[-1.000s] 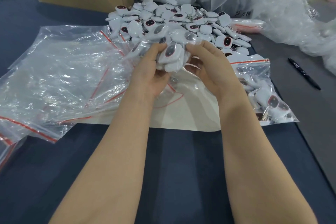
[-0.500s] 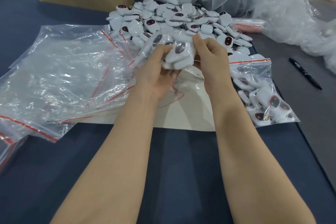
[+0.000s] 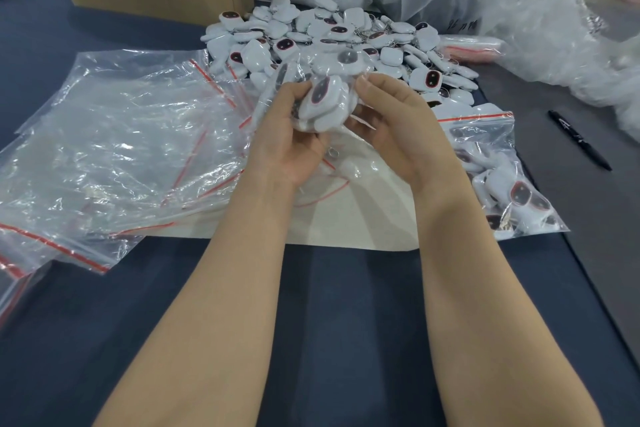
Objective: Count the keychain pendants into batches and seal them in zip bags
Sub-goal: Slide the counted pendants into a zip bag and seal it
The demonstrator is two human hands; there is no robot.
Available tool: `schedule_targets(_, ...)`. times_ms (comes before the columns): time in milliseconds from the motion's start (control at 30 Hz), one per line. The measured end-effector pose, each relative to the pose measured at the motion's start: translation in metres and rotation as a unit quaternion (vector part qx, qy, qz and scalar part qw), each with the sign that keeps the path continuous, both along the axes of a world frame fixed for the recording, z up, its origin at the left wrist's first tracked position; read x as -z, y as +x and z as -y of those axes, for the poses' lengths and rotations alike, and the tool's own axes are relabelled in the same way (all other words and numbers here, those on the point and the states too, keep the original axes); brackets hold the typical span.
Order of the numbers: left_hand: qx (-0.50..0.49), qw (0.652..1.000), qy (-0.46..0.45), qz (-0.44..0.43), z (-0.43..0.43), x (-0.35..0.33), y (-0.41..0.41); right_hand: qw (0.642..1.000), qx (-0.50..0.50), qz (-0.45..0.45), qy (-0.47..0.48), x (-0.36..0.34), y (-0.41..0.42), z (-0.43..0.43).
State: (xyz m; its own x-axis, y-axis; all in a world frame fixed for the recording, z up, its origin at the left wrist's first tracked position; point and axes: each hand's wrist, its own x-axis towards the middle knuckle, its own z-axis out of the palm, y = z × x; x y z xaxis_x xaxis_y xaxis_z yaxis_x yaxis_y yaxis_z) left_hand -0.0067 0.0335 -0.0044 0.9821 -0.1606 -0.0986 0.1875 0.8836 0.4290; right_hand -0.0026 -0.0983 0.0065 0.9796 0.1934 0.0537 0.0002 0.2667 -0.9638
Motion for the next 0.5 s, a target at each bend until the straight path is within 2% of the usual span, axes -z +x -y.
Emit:
schedule_targets(133, -0.010, 1.000, 0.012, -0.004, 0.0026, 0.0003, 0.0006, 1.000, -0.004, -0.010, -0.013, 0.0004, 0.0003, 0.0001)
schedule_targets(300, -0.024, 0.996, 0.086, -0.007, 0.0022, 0.0024, 0.0023, 0.998, -0.003, 0.009, -0.056, 0.0022, 0.0005, -0.0015)
schedule_targets(500, -0.023, 0.998, 0.056, -0.023, 0.0011, 0.0008, 0.0024, 0.998, -0.058, 0.005, -0.019, 0.0016, -0.0019, 0.0057)
